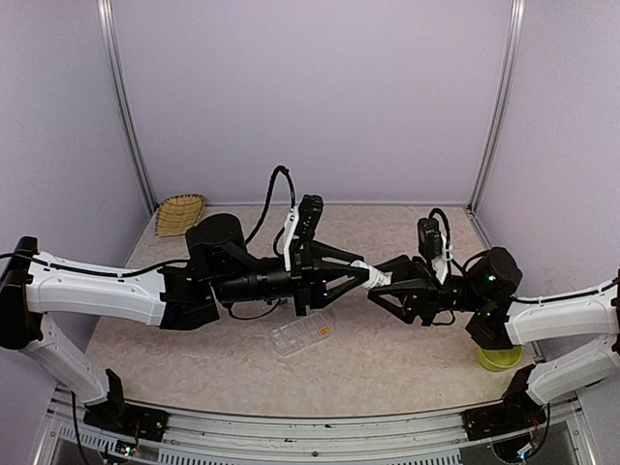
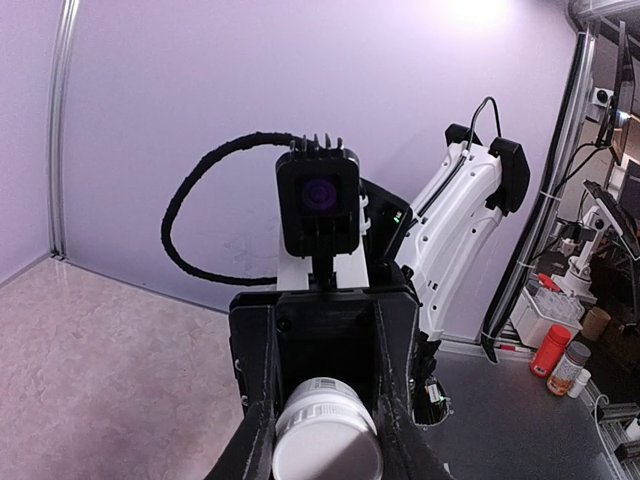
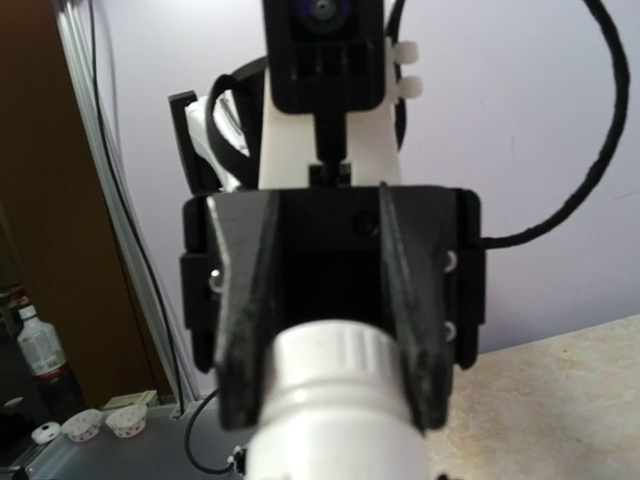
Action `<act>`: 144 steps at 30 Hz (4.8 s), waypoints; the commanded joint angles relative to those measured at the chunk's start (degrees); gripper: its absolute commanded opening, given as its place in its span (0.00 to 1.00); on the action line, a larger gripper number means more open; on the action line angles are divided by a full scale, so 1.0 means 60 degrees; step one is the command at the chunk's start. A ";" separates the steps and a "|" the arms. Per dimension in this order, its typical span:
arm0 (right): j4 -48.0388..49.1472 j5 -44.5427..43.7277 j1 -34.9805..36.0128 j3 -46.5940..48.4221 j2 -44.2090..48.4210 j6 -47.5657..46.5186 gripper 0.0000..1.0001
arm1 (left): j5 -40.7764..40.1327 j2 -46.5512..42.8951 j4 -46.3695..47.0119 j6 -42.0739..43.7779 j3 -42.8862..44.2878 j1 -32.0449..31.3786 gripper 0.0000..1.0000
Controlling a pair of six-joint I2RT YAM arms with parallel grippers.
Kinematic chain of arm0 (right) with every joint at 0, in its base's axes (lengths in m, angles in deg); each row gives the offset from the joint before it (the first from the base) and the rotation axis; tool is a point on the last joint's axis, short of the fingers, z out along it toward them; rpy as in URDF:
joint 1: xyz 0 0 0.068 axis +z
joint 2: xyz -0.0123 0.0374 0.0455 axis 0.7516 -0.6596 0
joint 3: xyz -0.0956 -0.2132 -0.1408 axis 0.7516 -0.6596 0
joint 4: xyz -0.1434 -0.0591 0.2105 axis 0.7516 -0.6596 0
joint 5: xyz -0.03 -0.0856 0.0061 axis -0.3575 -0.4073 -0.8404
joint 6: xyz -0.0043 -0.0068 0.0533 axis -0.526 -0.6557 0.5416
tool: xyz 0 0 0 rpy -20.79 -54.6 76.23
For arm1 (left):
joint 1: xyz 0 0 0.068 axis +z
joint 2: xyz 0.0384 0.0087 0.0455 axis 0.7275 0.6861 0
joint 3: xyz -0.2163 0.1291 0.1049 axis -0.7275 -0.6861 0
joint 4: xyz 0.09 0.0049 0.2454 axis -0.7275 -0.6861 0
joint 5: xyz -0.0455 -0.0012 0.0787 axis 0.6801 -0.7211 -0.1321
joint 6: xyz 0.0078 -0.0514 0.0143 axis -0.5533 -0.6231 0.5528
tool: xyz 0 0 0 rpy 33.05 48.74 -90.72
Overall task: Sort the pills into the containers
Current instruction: Pass from the left arm to the right, then unscrew the lid of the pill bottle from the pill bottle.
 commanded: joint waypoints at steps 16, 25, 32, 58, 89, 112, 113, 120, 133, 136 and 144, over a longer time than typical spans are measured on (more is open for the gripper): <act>0.0431 -0.0139 0.0152 0.0273 0.0009 0.0207 0.47 | -0.0102 -0.0024 0.0220 -0.0103 -0.0147 0.0003 0.09; 0.0223 -0.0374 0.0156 0.0264 0.0109 0.0080 0.49 | -0.0258 -0.0078 0.0275 -0.0136 -0.0245 0.0003 0.09; 0.0210 -0.0082 0.0167 0.0360 -0.0148 0.0111 0.40 | -0.0293 -0.0055 0.0300 -0.0142 -0.0228 0.0037 0.09; -0.1863 -0.1063 0.0307 0.0237 0.0718 -0.0416 0.09 | 0.0928 -0.0823 0.0980 -0.1071 -0.1150 0.0747 0.99; -0.3028 0.0257 0.0486 0.1217 0.0565 0.2150 0.04 | 0.1970 -0.0954 -0.1623 0.3699 -0.0244 0.0560 0.57; -0.5142 -0.1187 0.0504 0.1279 0.1305 -0.0734 0.06 | 0.0216 -0.0100 -0.2331 0.0444 0.0829 0.0451 0.05; -0.5265 -0.1355 0.0502 0.1238 0.1416 -0.1021 0.06 | 0.0080 0.0035 -0.2512 -0.0032 0.0998 0.0443 0.04; -0.5352 -0.2102 0.0505 0.0982 0.1874 -0.2075 0.07 | 0.0445 0.0210 -0.2324 -0.1845 0.1183 0.0501 0.16; -0.4270 -0.2368 0.1034 0.1014 0.1293 -0.0786 0.07 | 0.1335 0.0225 -0.0448 -0.1877 0.0691 0.0871 0.99; -0.4216 -0.2621 0.1239 0.1194 0.0887 -0.0768 0.07 | 0.1493 0.0374 -0.0330 -0.1915 0.0773 0.0827 0.99; -0.3783 -0.3282 0.1333 0.1245 0.0554 -0.0439 0.07 | 0.1650 0.0365 -0.0138 -0.1915 0.0620 0.0722 0.99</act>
